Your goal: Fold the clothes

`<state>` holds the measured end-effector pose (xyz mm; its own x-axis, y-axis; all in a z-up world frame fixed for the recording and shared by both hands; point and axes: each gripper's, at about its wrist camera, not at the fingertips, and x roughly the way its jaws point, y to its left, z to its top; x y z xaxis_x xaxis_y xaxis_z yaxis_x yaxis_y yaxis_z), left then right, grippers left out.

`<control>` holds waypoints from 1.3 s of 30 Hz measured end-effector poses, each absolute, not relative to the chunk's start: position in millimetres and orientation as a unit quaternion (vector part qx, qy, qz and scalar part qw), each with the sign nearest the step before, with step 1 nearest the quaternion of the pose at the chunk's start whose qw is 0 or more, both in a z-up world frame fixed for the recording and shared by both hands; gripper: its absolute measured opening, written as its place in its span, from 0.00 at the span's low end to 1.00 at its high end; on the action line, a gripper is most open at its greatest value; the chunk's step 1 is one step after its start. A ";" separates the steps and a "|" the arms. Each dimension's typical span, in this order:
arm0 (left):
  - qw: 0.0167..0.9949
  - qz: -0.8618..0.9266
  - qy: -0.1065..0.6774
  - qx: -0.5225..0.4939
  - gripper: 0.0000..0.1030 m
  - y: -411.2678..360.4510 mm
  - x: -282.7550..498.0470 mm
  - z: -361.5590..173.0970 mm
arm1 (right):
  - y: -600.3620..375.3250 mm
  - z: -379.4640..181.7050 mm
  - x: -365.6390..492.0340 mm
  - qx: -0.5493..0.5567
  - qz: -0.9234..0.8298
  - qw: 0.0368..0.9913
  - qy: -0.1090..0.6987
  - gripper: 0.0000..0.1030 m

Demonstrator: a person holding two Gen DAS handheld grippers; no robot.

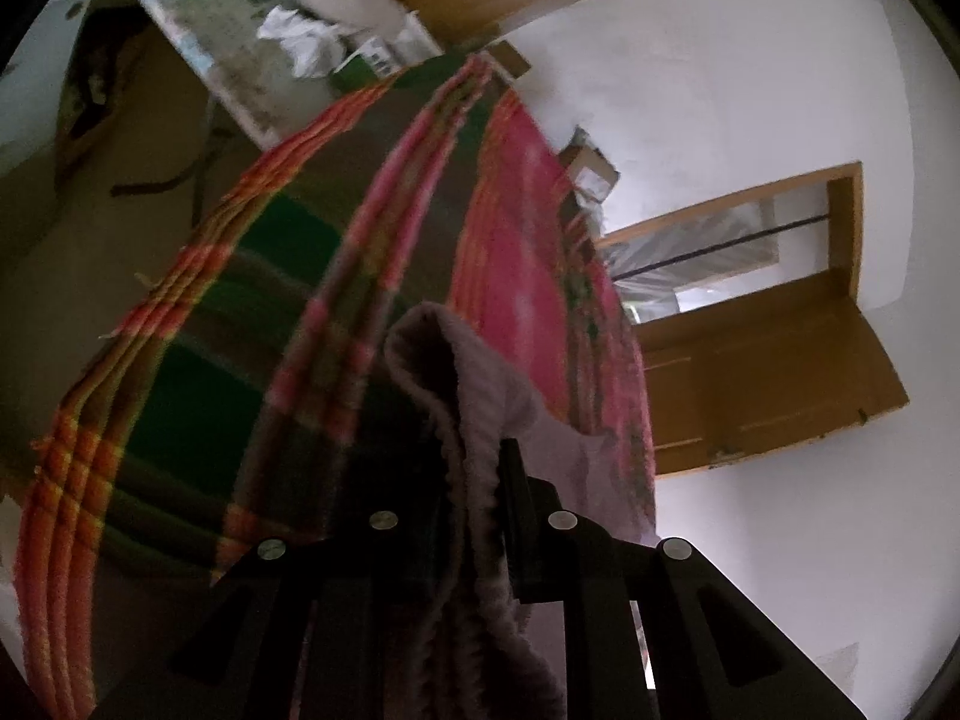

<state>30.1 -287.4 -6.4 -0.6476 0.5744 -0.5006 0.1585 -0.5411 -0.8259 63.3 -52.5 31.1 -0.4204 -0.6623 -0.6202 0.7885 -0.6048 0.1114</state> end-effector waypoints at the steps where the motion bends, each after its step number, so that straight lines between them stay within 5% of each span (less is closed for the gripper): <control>1: 0.136 0.785 -0.458 -0.396 0.16 -284.5 29.8 -1.9 | -48.7 33.7 64.7 0.315 -0.838 0.435 0.095 0.05; 39: 0.248 0.791 -0.358 -0.430 0.16 -109.8 -50.4 63.8 | 131.2 79.9 48.6 0.276 -0.890 0.357 -0.061 0.05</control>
